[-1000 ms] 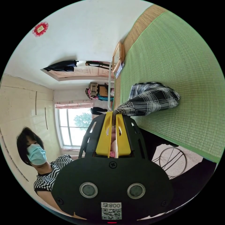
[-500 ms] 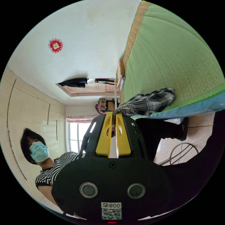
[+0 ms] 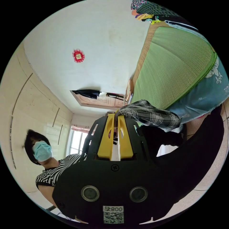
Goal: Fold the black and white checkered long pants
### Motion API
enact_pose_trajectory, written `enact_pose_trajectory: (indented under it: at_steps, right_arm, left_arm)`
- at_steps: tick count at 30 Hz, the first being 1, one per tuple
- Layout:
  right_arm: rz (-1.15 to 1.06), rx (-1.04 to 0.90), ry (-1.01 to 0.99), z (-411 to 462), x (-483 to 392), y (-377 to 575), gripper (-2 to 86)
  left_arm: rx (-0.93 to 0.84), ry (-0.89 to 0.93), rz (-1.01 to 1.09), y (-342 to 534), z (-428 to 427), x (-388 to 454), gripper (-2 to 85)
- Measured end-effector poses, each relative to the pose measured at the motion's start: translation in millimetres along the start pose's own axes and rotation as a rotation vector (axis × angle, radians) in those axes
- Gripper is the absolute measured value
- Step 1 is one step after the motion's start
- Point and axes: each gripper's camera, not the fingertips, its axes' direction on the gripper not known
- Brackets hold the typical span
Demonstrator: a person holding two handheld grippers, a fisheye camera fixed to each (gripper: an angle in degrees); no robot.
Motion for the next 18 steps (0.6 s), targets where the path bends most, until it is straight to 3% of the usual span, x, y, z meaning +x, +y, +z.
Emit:
enact_pose_trajectory:
  at_steps: [6,12,18]
  right_arm:
    - [-0.023,0.048,-0.019,-59.1,0.7,5.3,1.5]
    - [-0.109,0.123,-0.052,-138.6,-20.2,-60.7,1.6]
    - [-0.392,0.265,0.035,-266.8,-146.0,-159.4,1.7]
  left_arm:
    - [-0.066,-0.034,0.039,29.7,76.8,71.7,3.8]
    - [-0.139,-0.080,0.110,27.7,191.7,162.4,3.8]
    - [-0.280,-0.015,0.334,0.5,372.8,307.9,3.8]
